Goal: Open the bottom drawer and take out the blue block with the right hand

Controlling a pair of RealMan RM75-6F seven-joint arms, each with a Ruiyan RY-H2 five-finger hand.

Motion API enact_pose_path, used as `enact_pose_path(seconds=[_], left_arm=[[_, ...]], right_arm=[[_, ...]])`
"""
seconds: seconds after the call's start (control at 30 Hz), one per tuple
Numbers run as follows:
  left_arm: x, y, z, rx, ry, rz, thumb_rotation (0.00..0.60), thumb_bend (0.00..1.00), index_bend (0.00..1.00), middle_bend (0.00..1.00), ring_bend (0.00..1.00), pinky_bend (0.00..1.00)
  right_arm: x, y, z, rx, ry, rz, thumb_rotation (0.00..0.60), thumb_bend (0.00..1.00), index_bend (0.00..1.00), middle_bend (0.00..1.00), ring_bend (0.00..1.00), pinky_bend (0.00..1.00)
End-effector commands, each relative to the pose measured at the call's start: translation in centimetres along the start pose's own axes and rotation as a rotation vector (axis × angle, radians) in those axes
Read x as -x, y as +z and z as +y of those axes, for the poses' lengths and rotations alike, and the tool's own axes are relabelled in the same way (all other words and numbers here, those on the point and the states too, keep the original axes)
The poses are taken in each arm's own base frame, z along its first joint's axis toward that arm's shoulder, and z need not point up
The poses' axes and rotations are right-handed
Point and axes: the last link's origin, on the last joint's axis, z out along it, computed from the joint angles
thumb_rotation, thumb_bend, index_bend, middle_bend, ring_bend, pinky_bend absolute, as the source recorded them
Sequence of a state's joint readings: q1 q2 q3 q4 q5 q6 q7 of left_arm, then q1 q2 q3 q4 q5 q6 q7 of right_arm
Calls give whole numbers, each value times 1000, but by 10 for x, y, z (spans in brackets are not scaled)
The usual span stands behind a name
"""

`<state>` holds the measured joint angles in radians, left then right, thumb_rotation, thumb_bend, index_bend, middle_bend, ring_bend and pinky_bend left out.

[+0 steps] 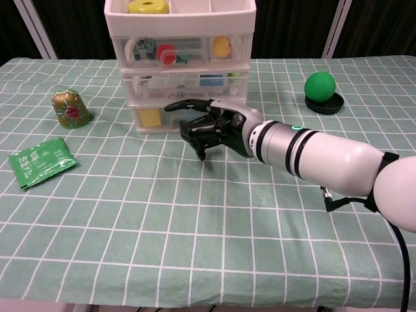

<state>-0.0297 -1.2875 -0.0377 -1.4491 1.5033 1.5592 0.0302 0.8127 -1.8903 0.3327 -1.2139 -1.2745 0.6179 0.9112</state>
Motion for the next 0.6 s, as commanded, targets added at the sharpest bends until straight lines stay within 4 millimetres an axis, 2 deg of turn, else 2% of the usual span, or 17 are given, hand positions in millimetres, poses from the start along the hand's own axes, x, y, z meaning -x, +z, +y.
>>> enact_pose_path(seconds=[0.03,0.13,0.23,0.43,0.6], left_arm=[[0,-1,0,-1,-2,0,600,0,356,212,146,179],[1,-1,-1,-3,-4,-1,600,0,356,212,147,179],[1,-2,-2,-4,-6,1,600,0,356,212,146,179],[2,-2,-3,-8,-10,2,600,0,356,212,146,179],[1,-2,-3,-3,-12,5,600,0,356,212,146,179]], right_arm=[[2,-5,4,1,-12,-7,600,546,332,742,726,706],[5,-11,6,-7,-30,-12,600,548,324,738,724,706],[4,-19,5,-38,-95,-15,600,548,248,728,719,705],[-5,-53,-7,-155,-423,-23,600,522,167,717,714,700],[-23,-77,-29,-206,-756,87,600,470,135,740,721,715]])
